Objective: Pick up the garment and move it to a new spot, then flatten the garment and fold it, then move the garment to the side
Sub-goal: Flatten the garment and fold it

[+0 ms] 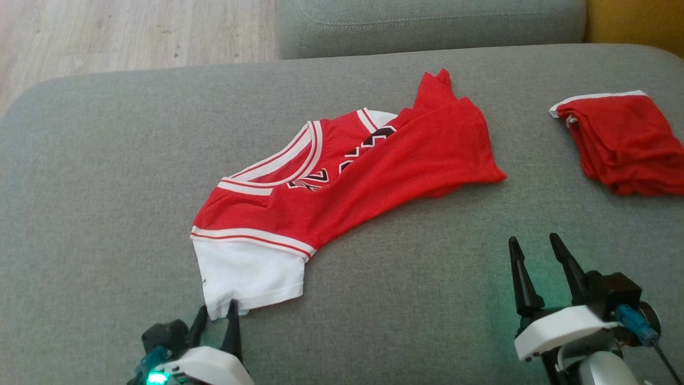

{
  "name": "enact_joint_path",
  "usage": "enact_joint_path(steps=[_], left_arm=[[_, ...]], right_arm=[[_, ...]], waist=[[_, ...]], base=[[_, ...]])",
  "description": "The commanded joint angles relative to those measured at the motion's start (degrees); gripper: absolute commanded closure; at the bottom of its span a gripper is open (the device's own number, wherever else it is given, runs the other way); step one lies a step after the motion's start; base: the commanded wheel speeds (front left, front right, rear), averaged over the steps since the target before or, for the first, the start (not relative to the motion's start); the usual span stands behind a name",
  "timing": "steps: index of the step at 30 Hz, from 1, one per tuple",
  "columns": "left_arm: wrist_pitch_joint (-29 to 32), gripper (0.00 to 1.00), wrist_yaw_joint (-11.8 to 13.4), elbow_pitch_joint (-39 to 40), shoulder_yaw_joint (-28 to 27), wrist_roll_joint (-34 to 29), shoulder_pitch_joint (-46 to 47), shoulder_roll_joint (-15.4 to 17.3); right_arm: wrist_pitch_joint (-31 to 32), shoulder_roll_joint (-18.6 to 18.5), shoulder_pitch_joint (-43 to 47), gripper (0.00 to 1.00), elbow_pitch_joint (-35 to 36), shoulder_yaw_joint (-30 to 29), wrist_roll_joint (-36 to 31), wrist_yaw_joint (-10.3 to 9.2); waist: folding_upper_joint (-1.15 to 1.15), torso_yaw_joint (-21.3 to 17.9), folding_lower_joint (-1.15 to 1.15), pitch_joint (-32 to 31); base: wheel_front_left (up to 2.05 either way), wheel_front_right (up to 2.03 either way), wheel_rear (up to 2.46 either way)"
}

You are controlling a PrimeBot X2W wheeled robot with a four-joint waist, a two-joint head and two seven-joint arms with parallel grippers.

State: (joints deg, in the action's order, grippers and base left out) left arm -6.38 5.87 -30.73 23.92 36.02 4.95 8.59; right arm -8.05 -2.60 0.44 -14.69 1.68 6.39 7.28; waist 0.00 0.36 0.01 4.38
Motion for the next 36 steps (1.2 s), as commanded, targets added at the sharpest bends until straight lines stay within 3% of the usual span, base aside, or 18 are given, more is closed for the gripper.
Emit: enact_joint_path(steps=[1,3,4,13,21,32,33,34,35,36], left_arm=[[-0.5,0.58,-0.6,0.3,-1.3,0.3,2.4,0.0],[-0.8,0.91,-1.0,0.1,-1.0,0.3,3.0,-0.3],[-1.1,1.0,-1.2,0.2,-0.8,0.2,3.2,-0.4],[-4.0,1.0,-0.8,3.4,-0.6,-1.2,4.9,-0.1],[-4.6,1.0,-0.2,8.5,0.5,-2.6,6.1,0.1],[-4.8,1.0,0.6,11.2,0.8,-2.8,6.6,0.2],[-4.8,1.0,0.7,11.3,0.8,-2.8,6.6,0.3],[-4.8,1.0,0.7,11.4,0.7,-2.8,6.6,0.4],[-4.9,1.0,0.8,11.5,0.7,-2.8,6.6,0.4],[-4.9,1.0,0.8,11.7,0.6,-2.8,6.7,0.5]], right_arm=[[-0.1,-0.3,-3.0,0.0,2.0,1.1,-0.8,0.21],[0.2,-0.3,-3.6,0.0,1.7,0.6,-1.1,0.21],[0.4,-0.3,-4.1,0.0,1.4,0.2,-1.2,0.21],[4.8,-0.3,-14.0,0.0,-4.4,-7.1,-6.7,0.21],[9.9,-0.3,-24.7,0.0,-16.4,-14.7,-14.5,0.21],[13.5,-0.3,-32.2,0.0,-29.6,-17.2,-19.3,0.21],[13.7,-0.3,-32.4,0.15,-30.5,-16.9,-19.2,0.21],[14.0,-0.3,-32.7,0.44,-31.3,-16.5,-18.9,0.21],[14.1,-0.3,-32.9,0.6,-32.0,-16.0,-18.5,0.21],[14.3,-0.3,-33.1,0.84,-32.6,-15.6,-18.0,0.21]], waist=[[0.0,0.2,-0.01,0.2],[0.0,0.6,-0.01,0.5],[0.0,0.9,-0.01,0.6],[0.0,4.3,-0.01,3.1],[0.0,8.2,-0.01,6.9],[0.0,9.1,-0.01,9.5],[0.0,9.0,-0.01,9.5],[0.0,8.9,-0.01,9.5],[0.0,8.7,-0.01,9.5],[0.0,8.4,-0.01,9.4]], base=[[0.0,0.0,0.0],[0.0,0.0,0.0],[0.0,0.0,0.0],[0.0,0.0,0.0],[0.0,0.0,0.0],[0.0,0.0,0.0],[0.0,0.0,0.0],[0.0,0.0,0.0],[0.0,0.0,0.0],[0.0,0.0,0.0]])
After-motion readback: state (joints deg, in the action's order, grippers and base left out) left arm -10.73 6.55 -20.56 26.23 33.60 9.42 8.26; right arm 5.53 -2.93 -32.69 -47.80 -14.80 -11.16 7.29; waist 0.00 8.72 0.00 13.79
